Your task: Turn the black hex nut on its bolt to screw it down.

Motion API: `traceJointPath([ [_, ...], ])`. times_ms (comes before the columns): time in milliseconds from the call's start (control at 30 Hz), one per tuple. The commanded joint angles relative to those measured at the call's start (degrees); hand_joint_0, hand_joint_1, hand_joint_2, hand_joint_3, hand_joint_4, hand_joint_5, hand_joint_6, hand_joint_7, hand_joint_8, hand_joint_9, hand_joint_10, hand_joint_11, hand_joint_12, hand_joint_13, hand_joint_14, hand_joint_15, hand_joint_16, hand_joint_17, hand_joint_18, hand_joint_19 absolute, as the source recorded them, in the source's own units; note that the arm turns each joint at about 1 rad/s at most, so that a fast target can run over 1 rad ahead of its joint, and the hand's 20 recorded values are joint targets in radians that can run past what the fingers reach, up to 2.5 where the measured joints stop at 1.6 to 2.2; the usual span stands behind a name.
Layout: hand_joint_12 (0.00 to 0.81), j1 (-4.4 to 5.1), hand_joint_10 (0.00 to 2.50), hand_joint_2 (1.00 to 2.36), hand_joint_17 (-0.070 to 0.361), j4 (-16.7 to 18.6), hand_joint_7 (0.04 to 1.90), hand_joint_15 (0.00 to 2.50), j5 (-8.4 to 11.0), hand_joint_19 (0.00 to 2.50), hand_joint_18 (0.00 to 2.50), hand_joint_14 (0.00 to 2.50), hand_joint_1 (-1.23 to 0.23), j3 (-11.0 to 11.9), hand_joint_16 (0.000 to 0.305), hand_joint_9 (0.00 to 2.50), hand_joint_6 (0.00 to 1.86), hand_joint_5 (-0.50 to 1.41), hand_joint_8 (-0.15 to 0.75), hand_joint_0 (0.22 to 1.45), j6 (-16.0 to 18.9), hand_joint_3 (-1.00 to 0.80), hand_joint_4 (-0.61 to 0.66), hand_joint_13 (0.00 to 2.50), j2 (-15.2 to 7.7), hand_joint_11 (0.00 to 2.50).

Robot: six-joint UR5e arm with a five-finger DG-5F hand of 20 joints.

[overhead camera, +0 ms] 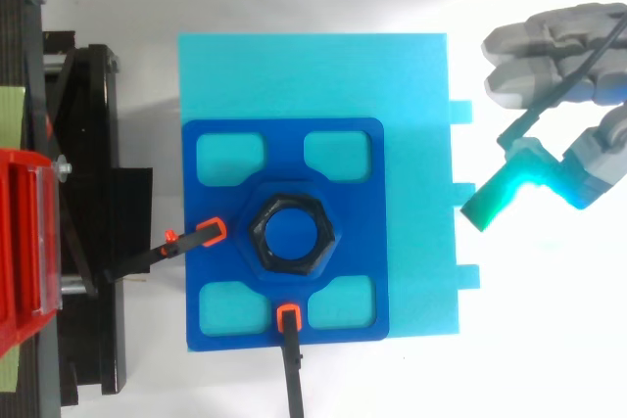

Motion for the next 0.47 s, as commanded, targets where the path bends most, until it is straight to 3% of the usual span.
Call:
traceJointPath([
  [0,0.322,0.13,0.0,1.0,0.112,0.56,0.61,0.0,0.17,0.14,0.0,0.0,-0.21,0.02,0.05,0.0,0.5,-0.3,0.127,0.47,-0.12,-0.5,0.01,0.0,-0.04,0.0],
  [233,0.334,0.13,0.0,1.0,0.117,-0.49,0.53,0.0,0.25,0.11,0.0,0.0,-0.12,0.02,0.052,0.0,0.5,-0.3,0.121,0.45,-0.3,-0.5,-0.02,0.0,0.05,0.0],
  [433,0.333,0.13,0.0,1.0,0.119,-0.49,0.6,0.0,0.25,0.11,0.0,0.0,-0.2,-0.07,0.053,0.0,0.5,-0.3,0.122,0.45,-0.3,-0.5,-0.03,0.0,-0.04,0.0],
])
